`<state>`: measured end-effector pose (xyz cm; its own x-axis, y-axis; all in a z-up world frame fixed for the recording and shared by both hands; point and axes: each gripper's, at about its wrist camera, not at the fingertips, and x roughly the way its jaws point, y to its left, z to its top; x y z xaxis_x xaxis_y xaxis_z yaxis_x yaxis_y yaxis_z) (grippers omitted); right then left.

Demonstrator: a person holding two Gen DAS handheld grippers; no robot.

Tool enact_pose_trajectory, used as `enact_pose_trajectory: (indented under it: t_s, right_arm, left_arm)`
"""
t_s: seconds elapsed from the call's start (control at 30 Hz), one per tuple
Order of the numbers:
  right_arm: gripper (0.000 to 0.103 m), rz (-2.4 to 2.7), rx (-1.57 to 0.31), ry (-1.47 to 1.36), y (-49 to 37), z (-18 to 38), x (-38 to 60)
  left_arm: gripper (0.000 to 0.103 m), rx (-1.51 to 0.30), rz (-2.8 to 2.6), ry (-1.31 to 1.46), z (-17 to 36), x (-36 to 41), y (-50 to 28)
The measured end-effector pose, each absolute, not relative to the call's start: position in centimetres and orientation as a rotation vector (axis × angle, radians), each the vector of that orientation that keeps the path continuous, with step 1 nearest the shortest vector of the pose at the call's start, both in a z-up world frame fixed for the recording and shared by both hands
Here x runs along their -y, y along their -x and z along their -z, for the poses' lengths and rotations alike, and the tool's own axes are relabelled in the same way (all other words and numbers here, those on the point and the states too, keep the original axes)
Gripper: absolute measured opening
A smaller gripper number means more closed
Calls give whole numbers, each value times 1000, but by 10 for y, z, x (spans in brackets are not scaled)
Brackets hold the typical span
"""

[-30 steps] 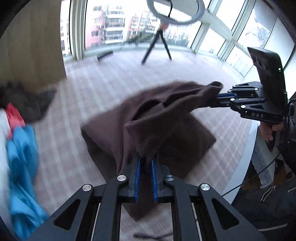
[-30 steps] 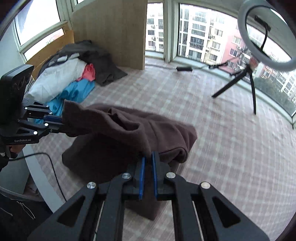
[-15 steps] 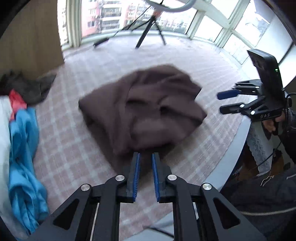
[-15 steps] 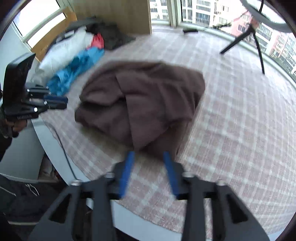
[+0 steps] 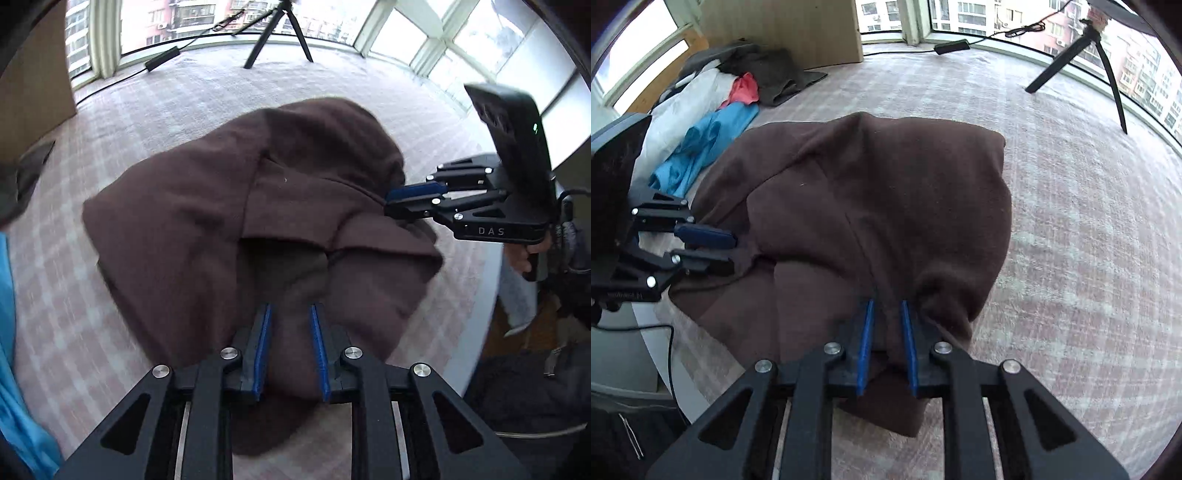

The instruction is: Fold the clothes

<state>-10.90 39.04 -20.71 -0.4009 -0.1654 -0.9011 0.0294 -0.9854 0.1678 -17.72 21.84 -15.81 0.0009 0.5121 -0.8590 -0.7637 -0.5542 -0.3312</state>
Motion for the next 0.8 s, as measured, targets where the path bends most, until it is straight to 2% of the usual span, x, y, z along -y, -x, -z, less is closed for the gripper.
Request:
enact_pose_trajectory:
  t_s: [0.1, 0.27, 0.33, 0.57, 0.63, 0.73, 0.8]
  right_arm:
    - [16, 2544, 265, -1593, 106, 178, -398]
    - [16, 2534, 191, -1481, 122, 144, -378]
    - [21, 2512, 141, -1477, 130, 145, -364]
    - [22, 2363, 112, -1653, 161, 201, -334]
    - [22, 2332, 75, -1696, 160, 215, -330]
    - [22, 2329, 95, -1674, 155, 200, -335]
    - [22, 2380, 142, -1616, 150, 179, -347]
  left_arm:
    - [20, -232, -1769, 1327, 138, -202, 188]
    - [20, -211, -1909, 1289, 112, -180, 215]
    - [20, -202, -1964, 1273, 101, -171, 226]
    - [20, -204, -1974, 1391, 141, -166, 253]
    - [23, -218, -1969, 1425, 155, -167, 259]
    - [19, -240, -1961, 1476, 175, -167, 267]
    - [19, -203, -2006, 1447, 160, -155, 267]
